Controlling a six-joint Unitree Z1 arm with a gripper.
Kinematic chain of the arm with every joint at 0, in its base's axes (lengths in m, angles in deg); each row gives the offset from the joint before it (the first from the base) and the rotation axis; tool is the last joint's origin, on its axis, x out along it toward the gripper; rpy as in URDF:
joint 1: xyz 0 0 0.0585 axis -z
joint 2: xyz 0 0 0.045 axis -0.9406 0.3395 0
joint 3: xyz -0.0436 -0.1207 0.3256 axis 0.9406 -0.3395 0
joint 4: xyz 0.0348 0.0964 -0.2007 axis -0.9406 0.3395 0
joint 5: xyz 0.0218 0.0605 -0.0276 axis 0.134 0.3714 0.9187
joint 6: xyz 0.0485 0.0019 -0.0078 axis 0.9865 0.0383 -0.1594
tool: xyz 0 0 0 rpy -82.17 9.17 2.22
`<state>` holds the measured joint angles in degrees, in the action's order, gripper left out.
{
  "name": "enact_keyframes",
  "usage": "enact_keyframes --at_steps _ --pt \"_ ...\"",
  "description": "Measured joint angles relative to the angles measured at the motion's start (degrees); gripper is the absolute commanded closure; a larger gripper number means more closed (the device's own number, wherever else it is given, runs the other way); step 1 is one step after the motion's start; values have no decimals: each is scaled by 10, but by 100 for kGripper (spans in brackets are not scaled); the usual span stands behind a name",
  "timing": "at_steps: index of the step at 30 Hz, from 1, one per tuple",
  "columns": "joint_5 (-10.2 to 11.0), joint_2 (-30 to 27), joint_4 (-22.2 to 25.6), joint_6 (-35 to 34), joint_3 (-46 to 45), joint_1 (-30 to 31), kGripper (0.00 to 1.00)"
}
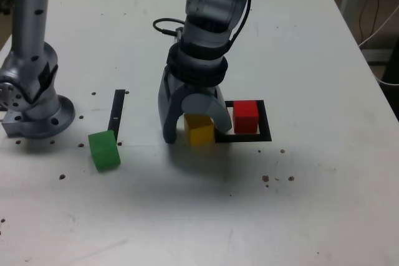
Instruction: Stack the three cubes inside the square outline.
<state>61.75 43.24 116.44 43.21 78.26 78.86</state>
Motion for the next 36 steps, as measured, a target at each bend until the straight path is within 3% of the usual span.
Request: enact_keyframes --at_steps 9,20,30,36 --pt "2 8 3 0 -1 -8 43" --pt "1 15 -18 12 -4 -9 52" --pt "10 15 -16 22 6 -14 89" --pt "21 2 26 23 22 -14 90"
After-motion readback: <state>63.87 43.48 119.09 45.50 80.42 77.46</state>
